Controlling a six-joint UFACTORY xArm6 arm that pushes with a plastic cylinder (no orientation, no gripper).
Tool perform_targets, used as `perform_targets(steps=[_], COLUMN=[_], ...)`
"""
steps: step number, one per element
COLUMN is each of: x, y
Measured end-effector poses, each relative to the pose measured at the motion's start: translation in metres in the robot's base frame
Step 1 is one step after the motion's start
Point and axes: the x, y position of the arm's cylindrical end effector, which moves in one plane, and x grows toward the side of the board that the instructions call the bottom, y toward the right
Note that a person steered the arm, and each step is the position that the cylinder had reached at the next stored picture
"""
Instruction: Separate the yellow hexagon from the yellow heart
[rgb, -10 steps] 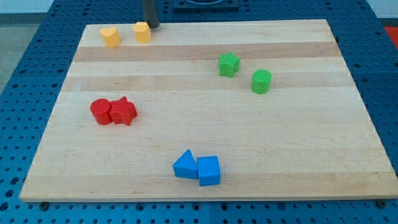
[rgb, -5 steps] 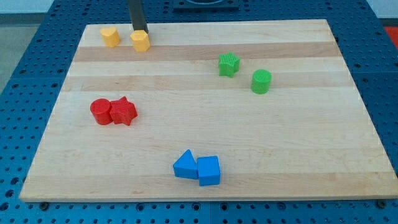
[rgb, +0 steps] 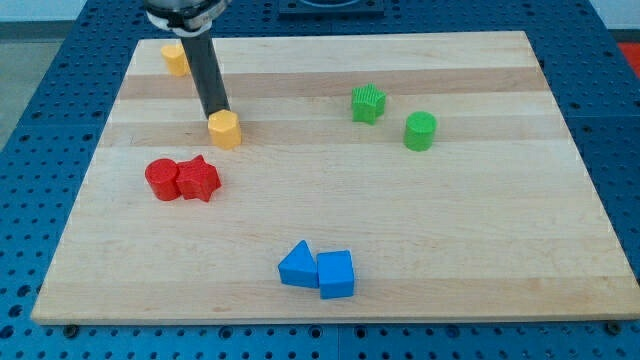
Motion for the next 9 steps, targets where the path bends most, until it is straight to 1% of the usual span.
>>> perform_targets(steps=[2, 3, 6, 9], x=[0.035, 0.041, 0.054, 0.044], y=[0.000, 0.007, 0.008, 0.023])
